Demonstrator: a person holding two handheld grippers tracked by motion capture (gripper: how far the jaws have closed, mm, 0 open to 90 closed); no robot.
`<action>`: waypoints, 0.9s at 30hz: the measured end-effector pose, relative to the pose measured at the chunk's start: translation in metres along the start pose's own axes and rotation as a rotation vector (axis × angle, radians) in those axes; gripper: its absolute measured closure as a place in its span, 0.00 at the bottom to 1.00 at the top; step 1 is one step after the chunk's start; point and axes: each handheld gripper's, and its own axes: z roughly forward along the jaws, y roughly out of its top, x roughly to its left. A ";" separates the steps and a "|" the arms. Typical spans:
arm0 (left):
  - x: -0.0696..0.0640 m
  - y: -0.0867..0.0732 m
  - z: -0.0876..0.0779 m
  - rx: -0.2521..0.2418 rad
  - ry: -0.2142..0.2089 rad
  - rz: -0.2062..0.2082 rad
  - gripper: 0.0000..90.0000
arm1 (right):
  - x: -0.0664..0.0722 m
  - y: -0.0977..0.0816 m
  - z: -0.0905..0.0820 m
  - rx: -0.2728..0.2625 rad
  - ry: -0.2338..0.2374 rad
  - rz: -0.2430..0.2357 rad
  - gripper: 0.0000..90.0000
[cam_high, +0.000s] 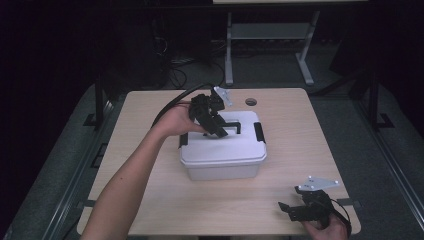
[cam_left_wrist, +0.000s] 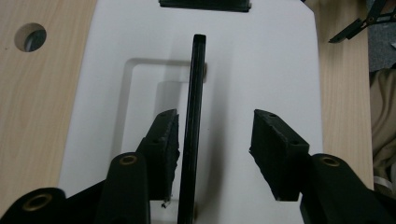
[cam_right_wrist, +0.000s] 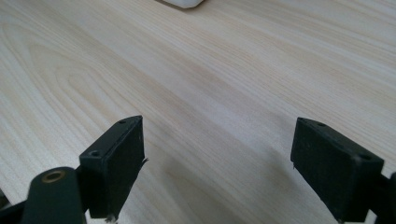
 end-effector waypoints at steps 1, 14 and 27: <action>-0.001 0.000 -0.001 -0.001 0.001 -0.003 0.52 | 0.000 0.000 -0.001 -0.004 -0.004 -0.002 0.19; -0.004 -0.015 -0.012 -0.029 0.018 -0.029 0.50 | 0.001 0.002 0.001 0.002 -0.017 -0.004 0.19; -0.012 -0.032 -0.027 -0.037 0.041 -0.041 0.47 | 0.004 0.011 0.009 0.008 -0.011 -0.026 0.19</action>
